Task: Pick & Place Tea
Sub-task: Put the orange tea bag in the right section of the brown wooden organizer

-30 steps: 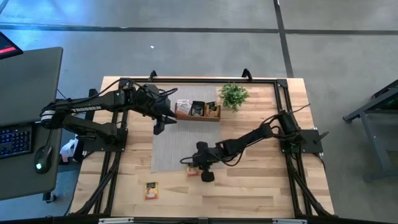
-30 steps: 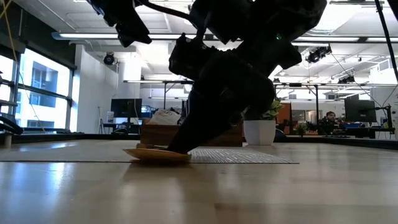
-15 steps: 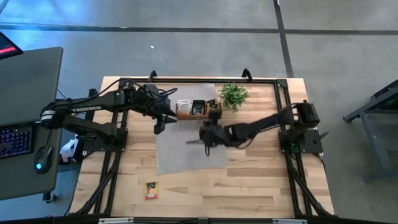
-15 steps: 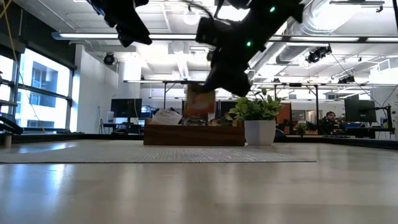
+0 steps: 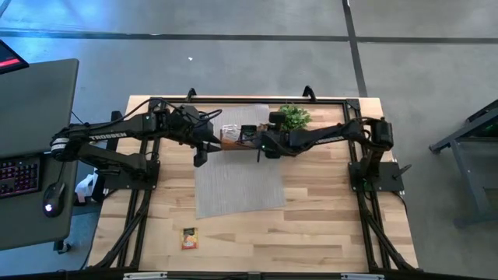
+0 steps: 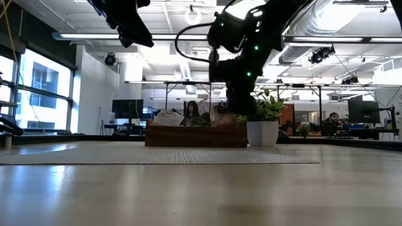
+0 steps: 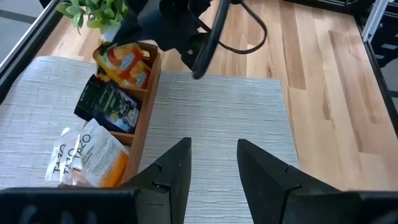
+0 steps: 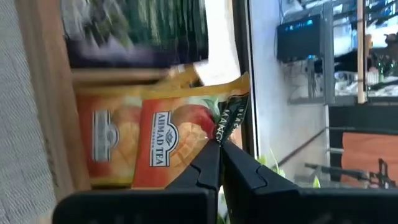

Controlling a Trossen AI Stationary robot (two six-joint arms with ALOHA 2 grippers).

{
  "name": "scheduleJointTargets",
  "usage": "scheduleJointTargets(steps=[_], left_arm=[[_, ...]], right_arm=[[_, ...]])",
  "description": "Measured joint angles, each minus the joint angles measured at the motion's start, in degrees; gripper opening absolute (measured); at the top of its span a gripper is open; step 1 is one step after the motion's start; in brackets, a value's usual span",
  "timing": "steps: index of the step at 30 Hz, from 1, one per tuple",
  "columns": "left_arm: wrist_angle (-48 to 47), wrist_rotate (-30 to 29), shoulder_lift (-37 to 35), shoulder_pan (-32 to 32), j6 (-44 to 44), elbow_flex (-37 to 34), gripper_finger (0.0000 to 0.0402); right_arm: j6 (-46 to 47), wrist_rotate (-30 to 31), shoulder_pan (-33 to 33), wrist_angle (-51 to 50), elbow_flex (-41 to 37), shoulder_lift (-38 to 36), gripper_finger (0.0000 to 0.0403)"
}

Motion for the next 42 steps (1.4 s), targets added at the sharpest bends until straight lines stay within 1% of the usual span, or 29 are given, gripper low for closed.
scheduleJointTargets(steps=[3,8,12,17,20,23,27,30,34,36,39,40,42], left_arm=[[0.0,-0.7,0.0,0.0,0.0,0.0,0.0128],[0.0,-0.9,0.0,0.0,0.0,0.0,0.0128],[0.0,-0.9,0.0,0.0,0.0,0.0,0.0128],[0.0,-0.9,0.0,0.0,0.0,0.0,0.0128],[0.0,-0.9,0.0,0.0,-0.1,0.0,0.0128],[-0.7,0.0,-0.2,0.0,-1.0,0.0,0.0128],[-3.6,2.0,-2.2,-1.1,-1.9,0.1,0.0128],[-7.5,0.4,-3.0,-5.1,-5.1,0.0,0.0128],[-8.5,-4.2,-3.1,-15.3,-11.5,-1.2,0.0128],[-8.4,-7.1,-2.9,-21.2,-16.9,-2.9,0.0128],[-8.7,-11.5,-1.5,-28.7,-27.3,-5.6,0.0128],[-9.5,-12.2,-0.9,-30.5,-30.8,-6.5,0.0128],[-9.3,-11.6,0.2,-34.0,-36.8,-7.7,0.0128]], right_arm=[[1.1,0.2,-0.1,-2.5,0.0,0.0,0.0003],[1.2,-4.8,0.0,-1.6,0.0,0.0,0.0011],[0.9,-6.2,-0.1,-0.5,0.0,0.0,0.0026],[0.3,-6.7,-0.2,-0.4,0.0,0.0,0.0072],[0.3,-5.0,0.3,-0.4,0.0,0.0,0.0104],[0.3,-2.4,2.0,-0.4,0.0,-0.5,0.0129],[2.8,-2.1,5.2,-0.9,0.0,-1.7,0.0149],[6.3,-2.2,7.9,-1.0,0.0,-2.7,0.0158],[8.3,-4.8,11.1,0.8,0.1,-3.3,0.0161],[8.3,-7.0,12.2,2.6,0.1,-3.3,0.0158],[8.4,-10.4,13.1,6.1,0.1,-3.3,0.0152],[8.7,-11.5,13.2,7.1,0.1,-3.3,0.0150],[9.4,-12.7,13.6,8.8,0.1,-3.3,0.0147]])
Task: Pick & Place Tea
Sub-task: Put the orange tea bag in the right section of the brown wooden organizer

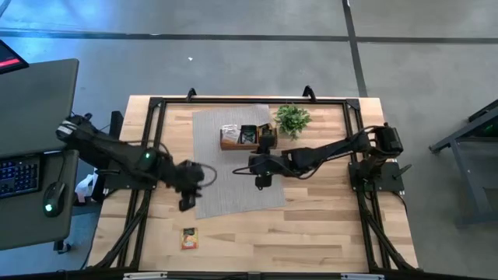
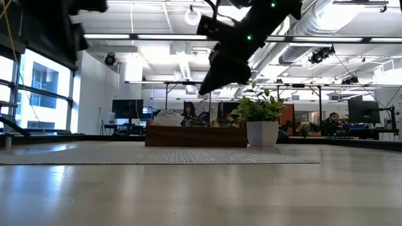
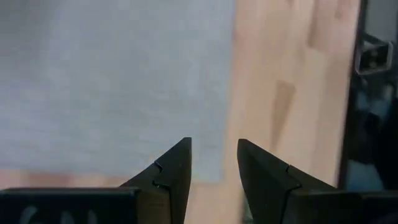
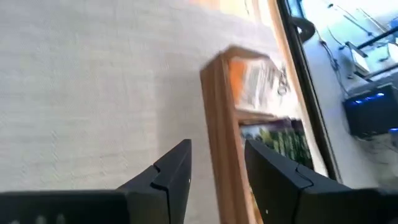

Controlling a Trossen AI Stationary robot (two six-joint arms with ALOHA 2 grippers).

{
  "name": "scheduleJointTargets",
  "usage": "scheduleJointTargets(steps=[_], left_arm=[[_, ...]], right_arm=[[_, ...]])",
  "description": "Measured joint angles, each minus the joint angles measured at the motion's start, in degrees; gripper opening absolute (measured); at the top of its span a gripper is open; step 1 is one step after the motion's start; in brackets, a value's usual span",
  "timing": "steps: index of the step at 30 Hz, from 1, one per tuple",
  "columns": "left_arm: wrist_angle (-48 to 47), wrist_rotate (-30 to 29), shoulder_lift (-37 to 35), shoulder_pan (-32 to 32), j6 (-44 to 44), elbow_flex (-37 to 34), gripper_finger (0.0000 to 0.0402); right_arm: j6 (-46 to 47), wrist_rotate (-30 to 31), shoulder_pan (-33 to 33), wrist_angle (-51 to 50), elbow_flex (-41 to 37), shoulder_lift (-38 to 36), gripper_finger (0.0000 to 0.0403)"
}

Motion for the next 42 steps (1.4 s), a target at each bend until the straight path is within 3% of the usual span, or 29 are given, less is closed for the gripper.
scheduleJointTargets(steps=[6,9,13,16,23,27,31,42], left_arm=[[2.8,4.8,3.0,-10.1,-6.7,-2.6,0.0128],[4.3,4.0,5.2,-14.2,-8.3,-2.8,0.0128],[8.0,2.0,8.5,-18.6,-16.9,-2.9,0.0128],[10.2,2.4,11.2,-21.1,-16.4,-2.9,0.0128],[11.0,2.4,19.5,-22.8,-18.7,-2.9,0.0128],[14.6,6.7,25.4,-22.8,-19.2,-2.9,0.0128],[15.8,7.0,30.1,-22.7,-20.8,-2.6,0.0128],[16.6,1.9,33.0,-22.7,-21.8,-2.5,0.0111]], right_arm=[[-0.4,-4.1,0.2,2.3,0.0,0.0,0.0140],[-0.6,-4.1,0.2,2.3,0.0,0.0,0.0140],[-0.8,-4.1,0.2,2.4,0.0,0.0,0.0140],[-2.5,-3.9,0.1,3.1,0.0,0.0,0.0140],[-8.4,-4.7,-0.3,7.1,0.0,0.0,0.0140],[-10.7,-7.8,-1.2,8.8,0.0,0.0,0.0140],[-10.8,-9.9,-2.3,9.3,0.0,0.0,0.0140],[-10.4,-12.2,-3.8,11.6,0.0,0.0,0.0139]])
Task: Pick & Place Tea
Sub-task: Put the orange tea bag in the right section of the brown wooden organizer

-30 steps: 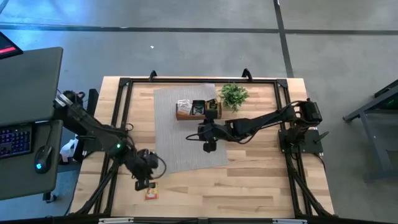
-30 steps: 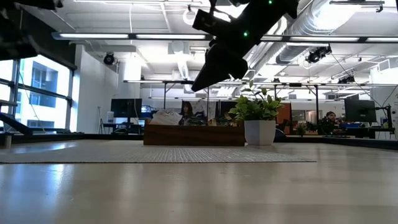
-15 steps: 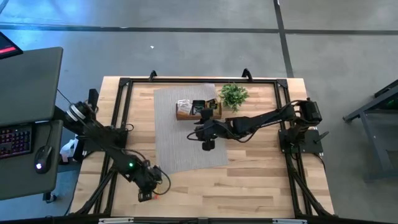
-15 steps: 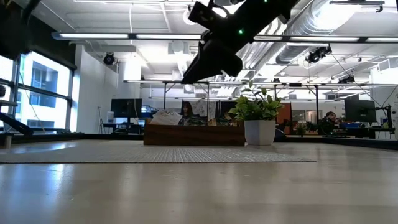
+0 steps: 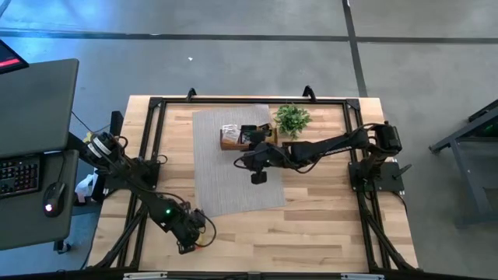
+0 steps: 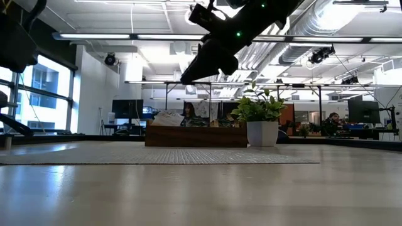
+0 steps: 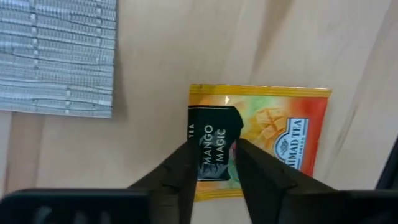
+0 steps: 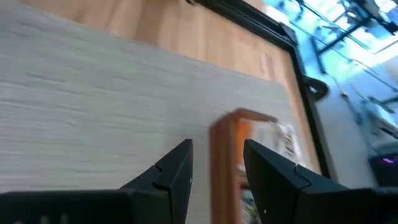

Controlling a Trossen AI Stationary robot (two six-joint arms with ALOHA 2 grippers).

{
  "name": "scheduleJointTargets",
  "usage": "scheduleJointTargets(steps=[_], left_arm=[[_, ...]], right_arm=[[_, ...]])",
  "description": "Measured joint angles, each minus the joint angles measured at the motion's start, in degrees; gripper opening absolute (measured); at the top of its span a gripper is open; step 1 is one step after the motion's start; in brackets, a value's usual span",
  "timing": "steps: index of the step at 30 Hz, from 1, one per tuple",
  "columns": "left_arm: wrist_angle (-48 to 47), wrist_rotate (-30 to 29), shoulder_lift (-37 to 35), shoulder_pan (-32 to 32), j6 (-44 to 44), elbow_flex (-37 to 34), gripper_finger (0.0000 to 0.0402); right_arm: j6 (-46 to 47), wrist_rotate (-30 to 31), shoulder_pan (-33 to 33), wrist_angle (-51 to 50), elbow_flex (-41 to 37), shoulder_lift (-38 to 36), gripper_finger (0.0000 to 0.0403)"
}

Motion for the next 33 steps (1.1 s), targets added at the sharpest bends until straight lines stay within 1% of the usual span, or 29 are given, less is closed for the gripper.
scheduleJointTargets(steps=[2,5,6,11,16,18,21,25,29,31,33], left_arm=[[-0.3,0.0,0.0,0.0,0.6,-0.1,0.0082],[-0.6,-0.8,0.1,0.1,2.1,-0.2,0.0023],[-0.4,-1.6,0.1,0.1,2.4,-0.2,0.0012],[0.2,-5.1,0.2,0.1,3.2,-0.2,0.0016],[-0.7,-6.2,0.4,0.1,7.0,1.1,0.0003],[-1.4,-7.9,0.4,0.1,9.0,2.4,0.0008],[-3.6,-11.0,0.5,0.7,13.6,4.3,0.0025],[-4.0,-11.3,0.6,4.1,16.6,4.9,0.0068],[-4.5,-8.5,0.5,7.1,17.3,4.9,0.0125],[-4.3,-6.0,0.5,7.8,18.8,5.0,0.0151],[-4.2,-4.8,0.4,7.8,20.2,5.0,0.0171]], right_arm=[[0.5,-2.4,0.0,0.7,0.0,0.0,0.0139],[0.6,-5.7,0.0,1.1,0.0,0.0,0.0139],[0.6,-6.6,0.0,1.0,0.0,0.0,0.0139],[1.6,-9.1,0.0,1.5,0.0,0.0,0.0139],[3.6,-15.4,0.0,5.3,0.0,0.0,0.0139],[3.6,-17.0,0.1,6.7,0.0,0.0,0.0139],[3.6,-17.6,0.1,7.8,0.0,0.0,0.0139],[3.6,-17.5,0.1,7.7,0.0,0.0,0.0139],[3.6,-17.5,0.1,7.5,0.0,0.0,0.0139],[3.6,-17.5,0.1,7.4,0.0,0.0,0.0139],[3.6,-17.5,0.1,7.1,0.0,0.0,0.0139]])
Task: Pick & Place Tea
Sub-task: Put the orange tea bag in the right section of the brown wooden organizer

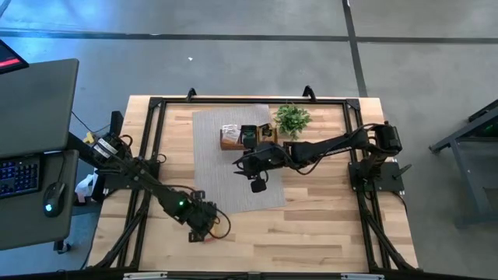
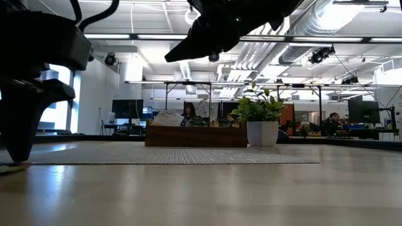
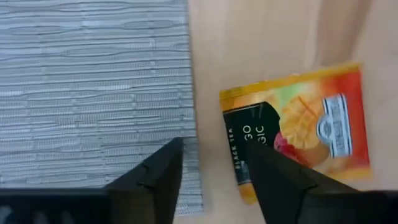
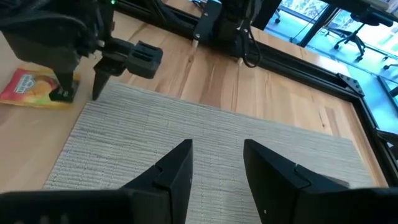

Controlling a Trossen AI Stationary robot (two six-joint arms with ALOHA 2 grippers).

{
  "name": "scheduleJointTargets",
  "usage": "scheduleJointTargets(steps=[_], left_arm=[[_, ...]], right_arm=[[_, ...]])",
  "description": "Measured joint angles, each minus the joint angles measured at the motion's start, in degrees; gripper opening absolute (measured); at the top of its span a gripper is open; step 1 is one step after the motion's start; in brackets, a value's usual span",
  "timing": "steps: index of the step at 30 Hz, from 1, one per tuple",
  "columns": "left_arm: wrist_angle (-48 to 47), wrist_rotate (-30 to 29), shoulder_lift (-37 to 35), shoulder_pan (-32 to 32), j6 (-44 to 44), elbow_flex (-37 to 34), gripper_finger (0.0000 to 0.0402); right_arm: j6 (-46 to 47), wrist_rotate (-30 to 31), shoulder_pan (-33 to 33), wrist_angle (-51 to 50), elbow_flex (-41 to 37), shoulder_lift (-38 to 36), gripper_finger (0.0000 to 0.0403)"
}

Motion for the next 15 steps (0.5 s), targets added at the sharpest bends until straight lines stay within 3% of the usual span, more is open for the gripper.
scheduleJointTargets(steps=[5,15], left_arm=[[0.6,1.2,0.0,-0.1,0.8,0.1,0.0200],[-1.2,5.3,-0.1,-0.2,-3.8,5.5,0.0205]], right_arm=[[0.0,0.0,0.0,-0.7,0.0,0.0,0.0139],[0.1,0.0,0.0,-0.8,0.0,0.0,0.0139]])
